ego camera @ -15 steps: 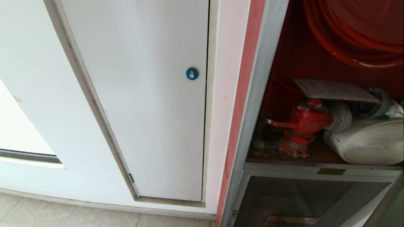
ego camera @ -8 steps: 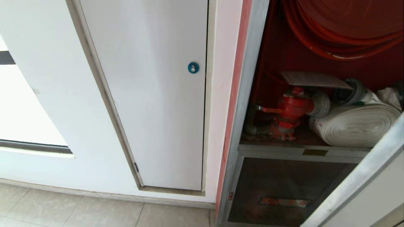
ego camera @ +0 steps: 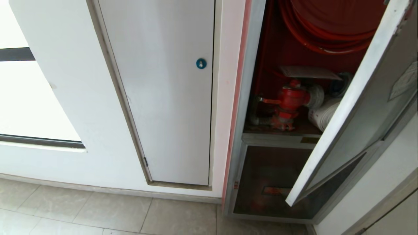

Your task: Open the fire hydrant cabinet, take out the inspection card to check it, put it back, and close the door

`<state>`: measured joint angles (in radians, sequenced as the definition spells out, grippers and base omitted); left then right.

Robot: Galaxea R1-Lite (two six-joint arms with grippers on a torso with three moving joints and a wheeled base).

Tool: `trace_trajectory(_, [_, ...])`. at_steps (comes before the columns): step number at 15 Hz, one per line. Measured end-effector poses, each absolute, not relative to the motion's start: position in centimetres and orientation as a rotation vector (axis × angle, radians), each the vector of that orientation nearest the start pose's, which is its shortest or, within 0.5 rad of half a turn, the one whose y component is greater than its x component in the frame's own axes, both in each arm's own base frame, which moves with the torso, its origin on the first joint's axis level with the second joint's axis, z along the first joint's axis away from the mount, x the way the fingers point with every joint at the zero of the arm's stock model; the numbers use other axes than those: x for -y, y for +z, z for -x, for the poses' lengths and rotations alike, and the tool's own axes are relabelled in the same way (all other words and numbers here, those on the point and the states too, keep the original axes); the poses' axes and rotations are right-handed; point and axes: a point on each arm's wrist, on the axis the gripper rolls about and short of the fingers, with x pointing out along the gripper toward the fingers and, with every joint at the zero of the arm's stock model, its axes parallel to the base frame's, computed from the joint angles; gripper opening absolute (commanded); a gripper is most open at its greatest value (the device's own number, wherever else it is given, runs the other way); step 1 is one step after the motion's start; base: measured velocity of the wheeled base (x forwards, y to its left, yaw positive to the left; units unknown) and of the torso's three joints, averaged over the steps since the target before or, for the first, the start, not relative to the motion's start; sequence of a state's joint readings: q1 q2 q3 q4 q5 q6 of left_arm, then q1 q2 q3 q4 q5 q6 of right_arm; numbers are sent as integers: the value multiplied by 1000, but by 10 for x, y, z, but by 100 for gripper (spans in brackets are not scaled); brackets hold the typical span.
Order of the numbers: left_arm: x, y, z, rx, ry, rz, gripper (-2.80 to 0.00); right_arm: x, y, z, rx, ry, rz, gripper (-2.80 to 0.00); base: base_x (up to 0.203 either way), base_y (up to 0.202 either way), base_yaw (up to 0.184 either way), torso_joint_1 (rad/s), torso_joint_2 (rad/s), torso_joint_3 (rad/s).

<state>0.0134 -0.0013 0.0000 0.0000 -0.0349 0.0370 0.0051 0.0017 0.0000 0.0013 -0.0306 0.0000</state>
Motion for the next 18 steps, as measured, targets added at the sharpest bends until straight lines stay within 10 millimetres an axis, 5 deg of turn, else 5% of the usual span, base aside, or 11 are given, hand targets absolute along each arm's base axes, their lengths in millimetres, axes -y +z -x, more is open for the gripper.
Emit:
trace_trajectory(10, [1,75,23,2,-21,-37,-280,1,75,23,-4,-26,0,-280,-192,0,0,3,2,2])
trace_trajectory(18, [1,75,23,1,-22,-35,-280,1,75,23,-3,-26,0,-280,-9,0,0,-1,-1,1])
